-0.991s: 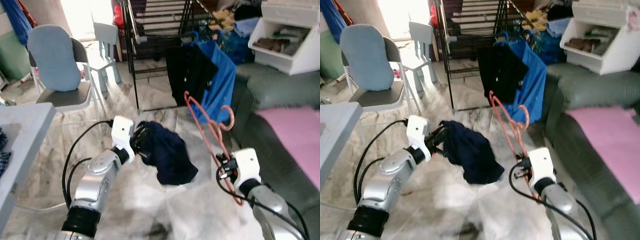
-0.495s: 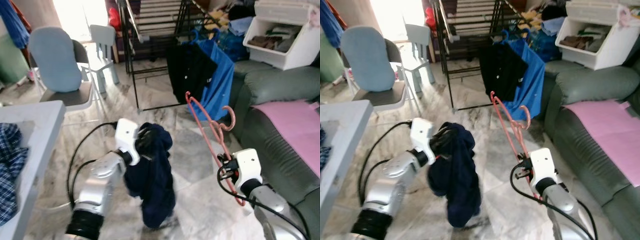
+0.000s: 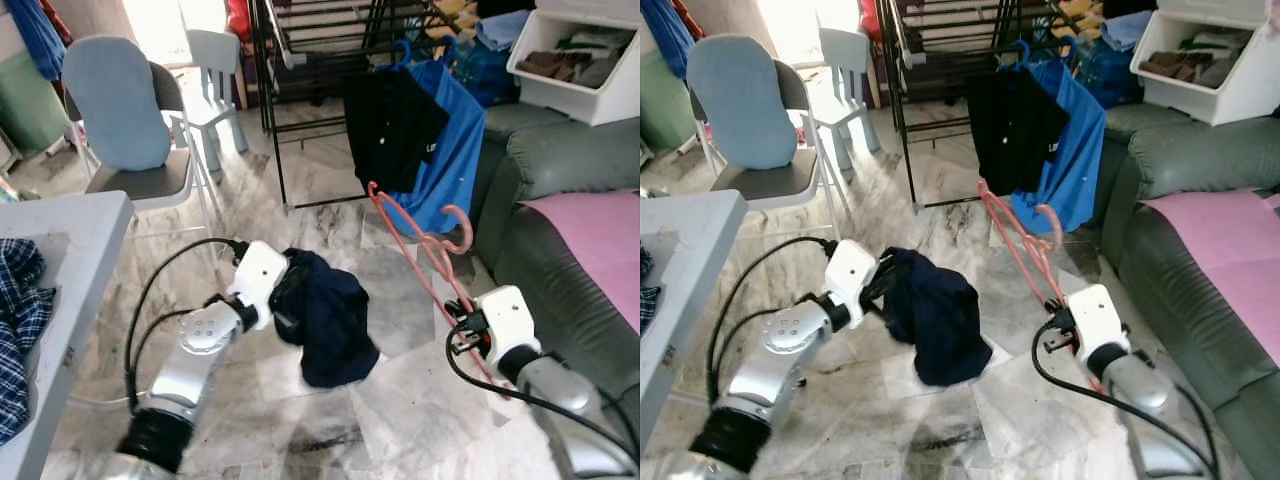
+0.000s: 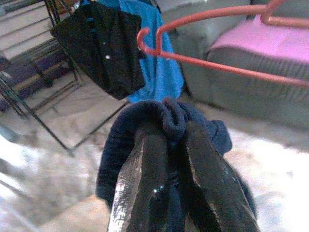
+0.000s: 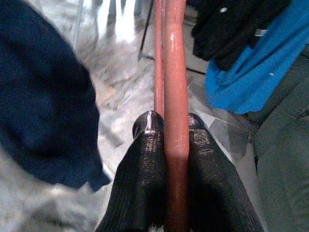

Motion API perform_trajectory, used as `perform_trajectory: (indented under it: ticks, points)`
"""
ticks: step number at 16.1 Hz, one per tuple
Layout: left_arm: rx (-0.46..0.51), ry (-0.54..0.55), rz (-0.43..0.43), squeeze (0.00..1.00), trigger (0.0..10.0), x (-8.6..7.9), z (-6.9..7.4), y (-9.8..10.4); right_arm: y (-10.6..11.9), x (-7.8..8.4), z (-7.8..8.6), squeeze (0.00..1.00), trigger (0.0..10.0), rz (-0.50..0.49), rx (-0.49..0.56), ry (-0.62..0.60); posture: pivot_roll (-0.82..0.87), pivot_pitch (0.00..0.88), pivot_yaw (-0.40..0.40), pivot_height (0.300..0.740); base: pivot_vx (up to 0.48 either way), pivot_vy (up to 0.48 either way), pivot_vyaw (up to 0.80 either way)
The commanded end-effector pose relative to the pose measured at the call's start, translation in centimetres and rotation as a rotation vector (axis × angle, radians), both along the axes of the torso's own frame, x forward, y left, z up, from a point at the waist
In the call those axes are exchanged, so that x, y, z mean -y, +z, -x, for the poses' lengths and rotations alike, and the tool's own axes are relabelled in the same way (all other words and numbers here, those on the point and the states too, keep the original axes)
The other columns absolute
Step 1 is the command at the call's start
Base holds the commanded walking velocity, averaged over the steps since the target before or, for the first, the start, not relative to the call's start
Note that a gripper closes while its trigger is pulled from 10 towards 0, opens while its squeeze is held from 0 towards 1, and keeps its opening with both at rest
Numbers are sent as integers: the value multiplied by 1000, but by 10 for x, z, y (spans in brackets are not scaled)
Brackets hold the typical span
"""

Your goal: Hang hanger

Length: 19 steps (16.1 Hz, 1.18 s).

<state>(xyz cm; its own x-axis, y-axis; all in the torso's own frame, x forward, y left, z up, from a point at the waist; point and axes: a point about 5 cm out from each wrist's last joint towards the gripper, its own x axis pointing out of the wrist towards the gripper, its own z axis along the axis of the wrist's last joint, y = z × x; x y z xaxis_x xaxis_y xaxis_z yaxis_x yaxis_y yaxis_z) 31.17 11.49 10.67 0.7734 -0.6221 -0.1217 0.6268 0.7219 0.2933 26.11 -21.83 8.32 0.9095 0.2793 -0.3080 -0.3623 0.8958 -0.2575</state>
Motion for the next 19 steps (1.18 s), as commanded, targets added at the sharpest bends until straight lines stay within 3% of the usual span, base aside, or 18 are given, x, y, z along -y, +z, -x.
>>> perform_trajectory:
  ticks: [1,3,5,8,9,10,11,12,13,14,15,16,17,18,19]
  points:
    - [151,-59,-155,0,10000,-1,-12,18,-1,2,0,0,10000,28,-44,57,-149,0,40,740,0,0,0]
    - [299,-175,-401,0,10000,0,-27,29,8,15,-1,0,10000,64,-72,137,-154,0,40,740,0,0,0]
    - [391,-303,-553,0,10000,5,-30,32,16,21,-1,0,10000,93,-78,197,-161,0,44,740,0,0,0]
    - [391,-384,-758,0,10000,1,-42,26,26,30,0,0,10000,128,-97,265,-165,0,55,740,0,0,0]
    - [367,-300,-784,0,10000,-5,-52,30,29,32,3,0,10000,167,-104,294,-168,0,65,740,0,0,0]
    - [393,-214,-749,0,10000,-7,-60,39,32,35,4,0,10000,191,-107,306,-169,0,71,740,0,0,0]
    - [486,-161,-739,0,10000,-8,-63,47,35,38,4,0,10000,177,-105,297,-177,0,78,740,0,0,0]
    - [601,-42,-711,0,10000,-12,-69,62,37,39,3,0,10000,170,-99,290,-179,0,80,740,0,0,0]
    - [555,-41,-633,0,10000,-11,-70,64,37,38,4,0,10000,173,-101,294,-179,0,80,740,0,0,0]
    - [537,-76,-626,0,10000,-9,-69,62,36,38,5,0,10000,176,-104,301,-181,0,85,740,0,0,0]
    - [489,-272,-625,0,10000,0,-57,50,33,37,6,0,10000,183,-107,307,-181,0,85,740,0,0,0]
    - [136,-525,-714,0,10000,-6,-40,10,30,36,7,0,10000,192,-113,313,-177,0,87,740,0,0,0]
    - [-112,-623,-826,0,10000,-24,-29,-15,29,36,7,0,10000,195,-116,316,-170,0,87,740,0,0,0]
    - [-210,-682,-994,0,10000,-44,-23,-24,28,35,7,0,10000,196,-118,317,-171,0,89,740,0,0,0]
    - [-134,-631,-1331,0,10000,-72,-33,-19,25,32,7,0,10000,202,-120,322,-173,0,89,740,0,0,0]
